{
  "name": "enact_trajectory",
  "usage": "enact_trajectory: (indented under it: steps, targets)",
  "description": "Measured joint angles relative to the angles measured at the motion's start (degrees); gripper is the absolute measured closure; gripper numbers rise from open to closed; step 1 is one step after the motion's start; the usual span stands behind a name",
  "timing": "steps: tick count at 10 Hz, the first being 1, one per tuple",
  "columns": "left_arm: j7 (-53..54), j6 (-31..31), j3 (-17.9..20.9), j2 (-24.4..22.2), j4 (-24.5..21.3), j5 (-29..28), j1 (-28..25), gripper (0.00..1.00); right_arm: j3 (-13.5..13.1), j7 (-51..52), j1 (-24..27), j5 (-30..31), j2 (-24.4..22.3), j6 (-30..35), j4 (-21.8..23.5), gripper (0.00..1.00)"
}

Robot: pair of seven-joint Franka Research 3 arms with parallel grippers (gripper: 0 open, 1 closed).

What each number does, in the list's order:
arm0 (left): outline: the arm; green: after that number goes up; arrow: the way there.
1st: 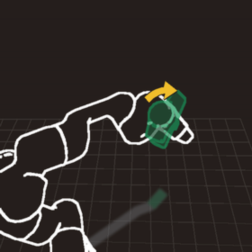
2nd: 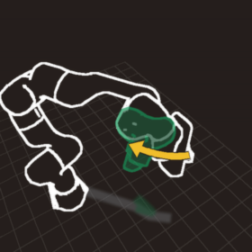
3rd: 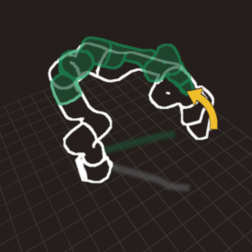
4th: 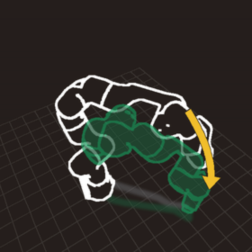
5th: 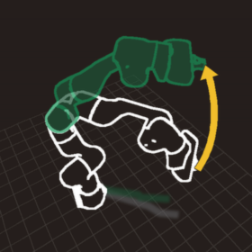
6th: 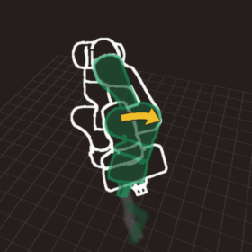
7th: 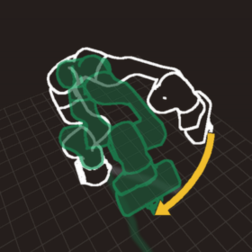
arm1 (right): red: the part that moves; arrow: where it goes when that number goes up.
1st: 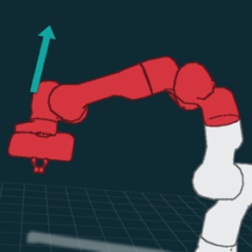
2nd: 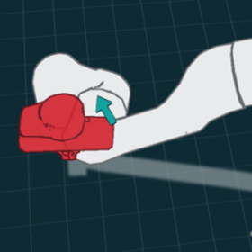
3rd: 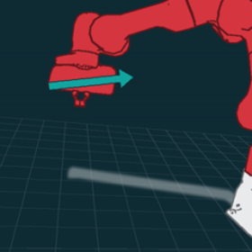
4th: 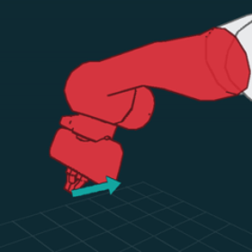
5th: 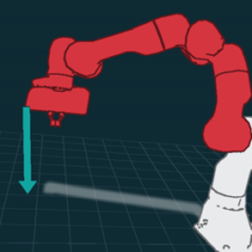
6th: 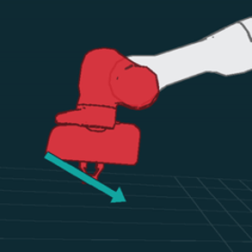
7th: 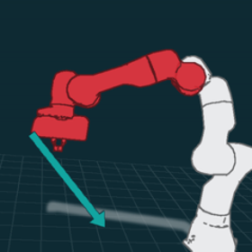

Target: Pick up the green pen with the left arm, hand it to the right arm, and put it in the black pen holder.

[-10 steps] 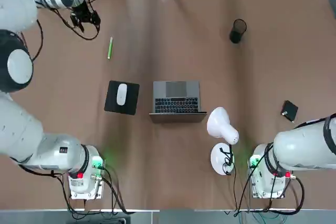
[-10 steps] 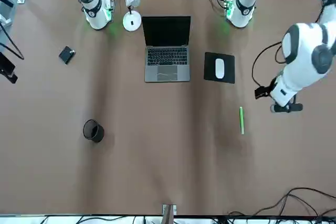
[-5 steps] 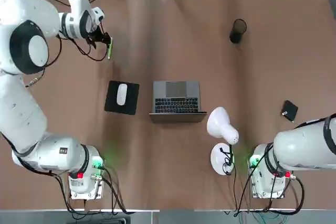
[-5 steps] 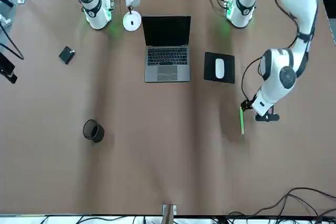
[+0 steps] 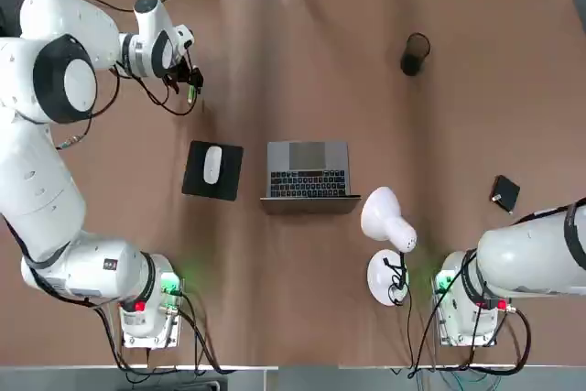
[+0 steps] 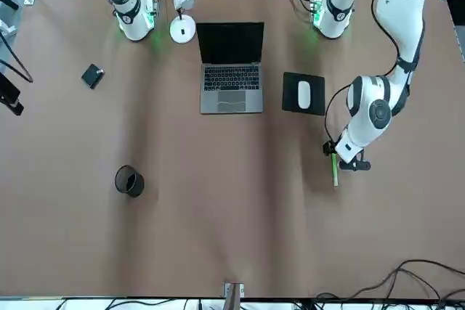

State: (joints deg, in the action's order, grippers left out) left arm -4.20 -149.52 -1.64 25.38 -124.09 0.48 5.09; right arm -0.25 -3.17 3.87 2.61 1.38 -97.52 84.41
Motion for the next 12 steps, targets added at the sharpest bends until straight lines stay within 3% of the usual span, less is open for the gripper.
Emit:
enact_trajectory:
  steps: [5, 6, 7, 9, 10, 12]
  targets:
    - [0.2, 0.0, 0.1, 1.1, 0.0, 0.0, -0.1, 0.27, -0.1, 0.0, 0.0, 0.0, 0.0, 0.0, 0.0, 0.00]
    - [0.2, 0.0, 0.1, 1.1, 0.0, 0.0, -0.1, 0.33, -0.2, 0.0, 0.0, 0.0, 0.0, 0.0, 0.0, 0.00]
    - [0.2, 0.0, 0.1, 1.1, 0.0, 0.0, -0.1, 0.48, -0.2, 0.0, 0.0, 0.0, 0.0, -0.1, 0.0, 0.00]
    - [0.2, 0.0, 0.1, 1.1, 0.1, 0.0, -0.1, 0.62, -0.4, 0.0, 0.1, 0.0, 0.0, -0.4, -0.5, 0.00]
    - [0.4, 0.0, 0.1, 1.1, 0.3, 0.0, -0.1, 0.79, -0.4, 0.0, 0.1, 0.0, 0.0, -0.5, -0.7, 0.00]
    - [1.3, 0.0, 0.0, 0.7, 1.2, 0.0, 0.0, 0.81, -0.4, -0.1, 0.1, 0.0, 0.0, -0.6, -0.8, 0.00]
